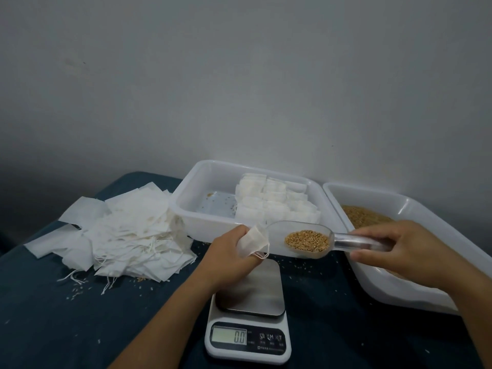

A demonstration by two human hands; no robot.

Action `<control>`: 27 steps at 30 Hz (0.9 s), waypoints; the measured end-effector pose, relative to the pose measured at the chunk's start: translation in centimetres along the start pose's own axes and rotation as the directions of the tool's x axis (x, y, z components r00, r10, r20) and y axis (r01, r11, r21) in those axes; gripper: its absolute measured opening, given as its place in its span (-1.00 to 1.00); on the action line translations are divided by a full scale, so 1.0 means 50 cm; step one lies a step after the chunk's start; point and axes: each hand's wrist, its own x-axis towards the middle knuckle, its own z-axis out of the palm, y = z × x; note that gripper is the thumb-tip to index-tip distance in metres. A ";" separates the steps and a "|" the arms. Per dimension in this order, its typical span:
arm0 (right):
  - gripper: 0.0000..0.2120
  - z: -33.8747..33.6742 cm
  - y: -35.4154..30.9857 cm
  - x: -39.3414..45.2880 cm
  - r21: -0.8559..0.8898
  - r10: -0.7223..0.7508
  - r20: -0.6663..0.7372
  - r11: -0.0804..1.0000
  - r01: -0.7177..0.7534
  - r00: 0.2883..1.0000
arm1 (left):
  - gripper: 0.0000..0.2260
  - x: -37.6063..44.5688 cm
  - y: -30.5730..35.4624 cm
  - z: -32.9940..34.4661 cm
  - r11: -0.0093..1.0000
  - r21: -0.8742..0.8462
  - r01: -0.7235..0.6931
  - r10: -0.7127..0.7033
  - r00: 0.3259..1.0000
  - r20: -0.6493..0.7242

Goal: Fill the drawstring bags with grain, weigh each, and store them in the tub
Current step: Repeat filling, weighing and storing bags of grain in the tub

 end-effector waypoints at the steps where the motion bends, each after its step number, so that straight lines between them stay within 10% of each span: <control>1: -0.66 -0.006 -0.005 0.002 -0.005 -0.011 0.012 1.000 0.011 1.000 | -0.83 -0.002 0.002 0.001 0.999 0.025 -0.021 0.021 1.000 0.014; 27: -0.78 -0.070 -0.109 0.049 -0.250 -0.053 0.199 0.963 0.103 0.979 | -0.80 -0.012 0.012 0.008 0.995 0.051 -0.085 0.077 0.987 0.142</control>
